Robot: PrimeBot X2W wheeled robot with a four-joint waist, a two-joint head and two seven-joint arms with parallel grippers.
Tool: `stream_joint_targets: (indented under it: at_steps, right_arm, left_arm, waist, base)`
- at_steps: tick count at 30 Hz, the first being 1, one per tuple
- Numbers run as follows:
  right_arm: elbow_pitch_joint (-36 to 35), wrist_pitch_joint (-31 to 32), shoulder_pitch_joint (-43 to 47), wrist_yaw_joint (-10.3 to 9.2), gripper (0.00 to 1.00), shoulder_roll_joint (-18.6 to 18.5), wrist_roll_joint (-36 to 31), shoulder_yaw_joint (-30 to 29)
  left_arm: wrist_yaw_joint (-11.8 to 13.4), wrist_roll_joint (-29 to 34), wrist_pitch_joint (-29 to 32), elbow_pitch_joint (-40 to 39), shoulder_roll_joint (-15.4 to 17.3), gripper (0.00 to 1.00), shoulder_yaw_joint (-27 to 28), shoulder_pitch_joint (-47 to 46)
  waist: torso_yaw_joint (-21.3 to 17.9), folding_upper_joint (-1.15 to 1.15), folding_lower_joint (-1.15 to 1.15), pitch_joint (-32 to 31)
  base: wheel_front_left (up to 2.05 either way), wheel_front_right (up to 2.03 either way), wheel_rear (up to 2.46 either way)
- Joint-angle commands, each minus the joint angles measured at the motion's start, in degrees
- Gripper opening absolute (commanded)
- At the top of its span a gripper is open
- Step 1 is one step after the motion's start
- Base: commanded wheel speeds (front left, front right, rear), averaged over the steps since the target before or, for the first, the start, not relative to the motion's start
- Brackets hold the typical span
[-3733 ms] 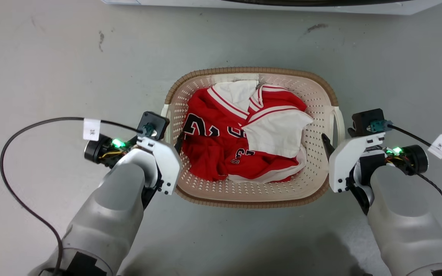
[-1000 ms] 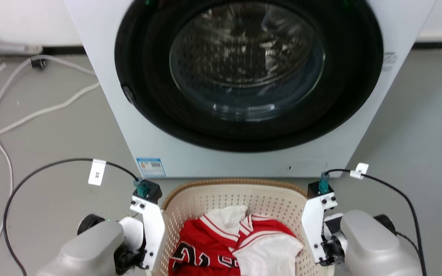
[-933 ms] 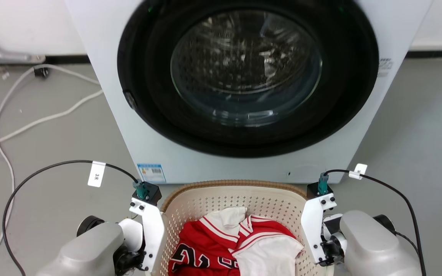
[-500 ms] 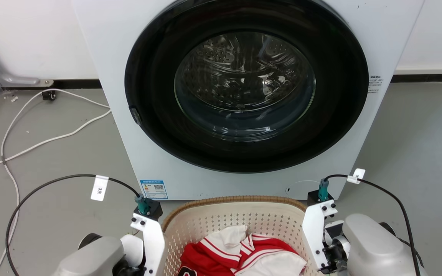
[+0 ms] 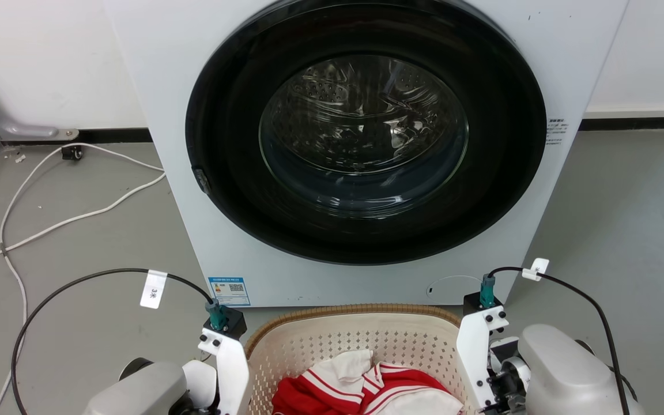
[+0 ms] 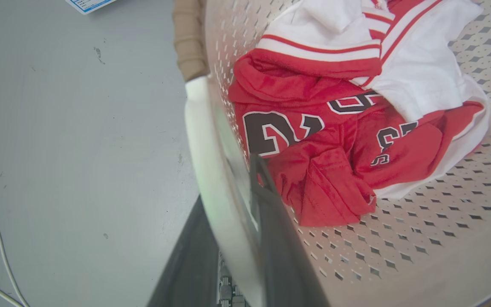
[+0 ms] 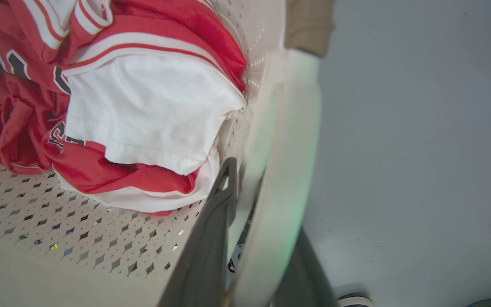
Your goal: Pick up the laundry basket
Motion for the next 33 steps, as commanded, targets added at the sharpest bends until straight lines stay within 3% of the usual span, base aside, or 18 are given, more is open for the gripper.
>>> stream_joint_targets:
  at_steps: [1, 33]
  right_arm:
    - [-0.47, 0.36, -0.56, 0.3, 0.0, 0.24, 0.34, 0.43]
    - [-0.33, 1.31, -1.89, 0.5, 0.0, 0.7, 4.52, 3.02]
  left_arm:
    - [-1.11, -0.23, -0.5, -1.26, -0.52, 0.0, 0.1, -1.07]
    - [-1.12, 0.28, -0.65, -2.26, -0.02, 0.0, 0.14, -2.82]
  waist:
    - [-0.09, 0.0, 0.0, 0.11]
    - [-0.73, 0.0, 0.0, 1.02]
  base:
    - [0.0, 0.0, 0.0]
    - [0.0, 0.0, 0.0]
